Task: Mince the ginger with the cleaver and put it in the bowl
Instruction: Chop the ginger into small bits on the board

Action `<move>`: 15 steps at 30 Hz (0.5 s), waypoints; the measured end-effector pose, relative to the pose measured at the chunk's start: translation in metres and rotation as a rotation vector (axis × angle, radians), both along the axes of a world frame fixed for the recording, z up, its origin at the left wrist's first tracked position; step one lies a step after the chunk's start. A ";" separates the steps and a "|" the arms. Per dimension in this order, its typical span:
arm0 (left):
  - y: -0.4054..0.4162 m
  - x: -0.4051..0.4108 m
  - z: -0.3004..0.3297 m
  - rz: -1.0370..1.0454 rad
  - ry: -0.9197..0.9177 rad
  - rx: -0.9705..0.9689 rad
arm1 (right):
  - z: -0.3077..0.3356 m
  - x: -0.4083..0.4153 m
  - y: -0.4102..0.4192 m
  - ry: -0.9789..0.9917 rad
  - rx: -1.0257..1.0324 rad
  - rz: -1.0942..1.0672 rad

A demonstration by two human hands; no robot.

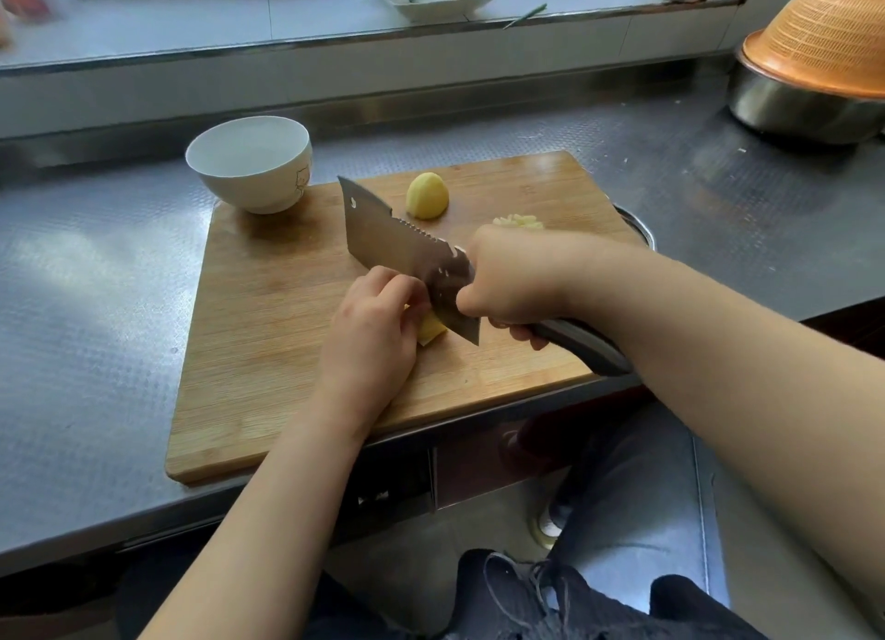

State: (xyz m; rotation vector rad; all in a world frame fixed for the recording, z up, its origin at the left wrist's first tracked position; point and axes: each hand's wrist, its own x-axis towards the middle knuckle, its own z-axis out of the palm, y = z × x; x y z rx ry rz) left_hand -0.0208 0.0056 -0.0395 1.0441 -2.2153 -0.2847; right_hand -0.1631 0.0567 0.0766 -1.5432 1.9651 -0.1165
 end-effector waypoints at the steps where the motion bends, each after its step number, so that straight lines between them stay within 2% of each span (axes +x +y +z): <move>1: 0.000 0.000 0.000 -0.001 0.003 -0.001 | -0.007 0.001 0.004 0.001 -0.018 -0.008; 4: 0.001 0.001 0.000 0.004 0.029 0.002 | -0.024 0.002 0.015 0.041 -0.090 -0.068; 7: 0.003 0.002 0.000 0.007 0.045 -0.002 | -0.031 -0.005 0.017 -0.035 -0.119 -0.130; 15: 0.004 0.003 0.002 -0.008 0.033 0.029 | -0.013 -0.013 0.018 -0.111 -0.193 -0.080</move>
